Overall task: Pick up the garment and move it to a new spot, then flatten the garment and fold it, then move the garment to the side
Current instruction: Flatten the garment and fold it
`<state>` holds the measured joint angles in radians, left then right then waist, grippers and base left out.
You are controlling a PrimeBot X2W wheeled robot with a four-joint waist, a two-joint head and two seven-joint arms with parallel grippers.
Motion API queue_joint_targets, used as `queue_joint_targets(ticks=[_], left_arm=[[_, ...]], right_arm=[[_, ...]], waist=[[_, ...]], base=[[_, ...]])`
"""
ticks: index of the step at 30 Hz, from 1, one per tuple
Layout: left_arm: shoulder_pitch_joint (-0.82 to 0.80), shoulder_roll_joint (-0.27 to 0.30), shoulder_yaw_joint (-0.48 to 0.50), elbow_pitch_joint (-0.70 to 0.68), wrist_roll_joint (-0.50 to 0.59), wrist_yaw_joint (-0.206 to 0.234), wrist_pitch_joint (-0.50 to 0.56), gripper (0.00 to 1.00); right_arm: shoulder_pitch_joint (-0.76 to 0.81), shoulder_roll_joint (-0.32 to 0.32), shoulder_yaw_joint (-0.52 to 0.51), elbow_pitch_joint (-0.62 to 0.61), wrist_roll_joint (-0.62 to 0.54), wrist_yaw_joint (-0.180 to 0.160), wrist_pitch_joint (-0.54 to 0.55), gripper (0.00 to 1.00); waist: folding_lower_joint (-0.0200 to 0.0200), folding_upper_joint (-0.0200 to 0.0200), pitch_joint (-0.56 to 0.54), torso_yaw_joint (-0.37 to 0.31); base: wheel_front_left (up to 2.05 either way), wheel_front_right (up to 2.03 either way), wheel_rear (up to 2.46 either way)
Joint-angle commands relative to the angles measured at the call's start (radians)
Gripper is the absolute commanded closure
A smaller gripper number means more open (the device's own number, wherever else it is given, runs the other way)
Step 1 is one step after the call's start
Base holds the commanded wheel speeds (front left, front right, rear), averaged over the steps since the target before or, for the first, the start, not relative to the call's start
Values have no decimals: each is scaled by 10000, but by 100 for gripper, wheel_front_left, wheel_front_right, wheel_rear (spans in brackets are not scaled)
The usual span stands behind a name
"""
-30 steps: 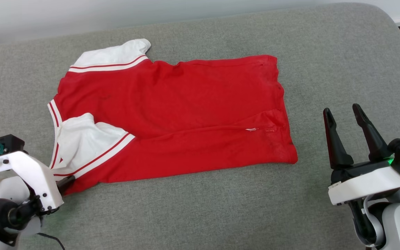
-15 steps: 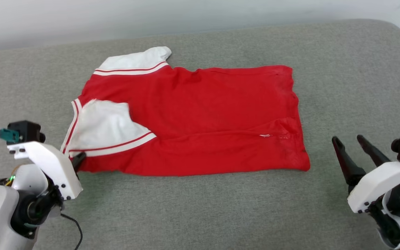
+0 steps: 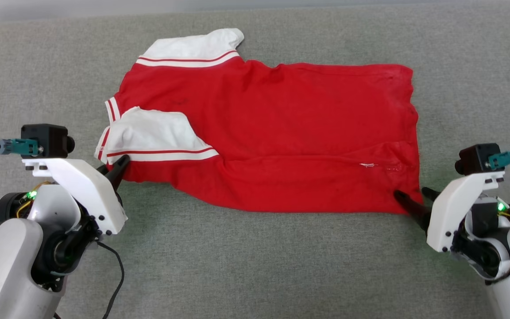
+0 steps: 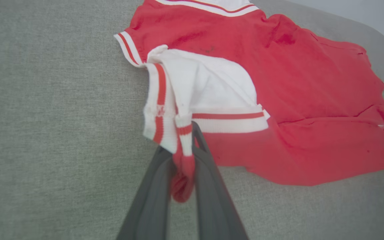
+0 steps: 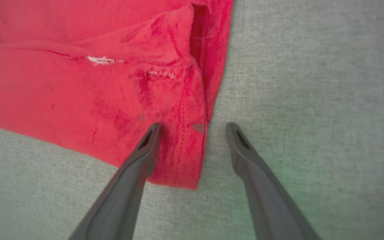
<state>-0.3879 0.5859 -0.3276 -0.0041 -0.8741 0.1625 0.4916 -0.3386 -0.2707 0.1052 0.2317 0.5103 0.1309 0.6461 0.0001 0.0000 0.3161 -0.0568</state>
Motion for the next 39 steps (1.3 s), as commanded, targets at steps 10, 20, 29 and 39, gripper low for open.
queue_joint_targets(ticks=[10,20,29,39], left_arm=[[200,-286,90,250,0,34,-648,100],[1029,-448,272,141,131,220,-1535,100],[2537,-318,346,-488,48,681,-1741,100],[4640,-568,571,-709,-553,1232,-1882,84]], right_arm=[[-690,45,1088,1491,538,11,493,100],[-794,-512,1143,582,427,-3,-11,100],[297,-608,1029,-483,345,-3,215,100],[2074,-461,567,-1110,230,-3,557,82]], waist=[[-1,0,75,169],[-1,0,-904,71],[-1,0,-1828,76],[-1,0,-2034,22]], base=[[0,0,0],[0,0,0],[0,0,0],[0,0,0]])
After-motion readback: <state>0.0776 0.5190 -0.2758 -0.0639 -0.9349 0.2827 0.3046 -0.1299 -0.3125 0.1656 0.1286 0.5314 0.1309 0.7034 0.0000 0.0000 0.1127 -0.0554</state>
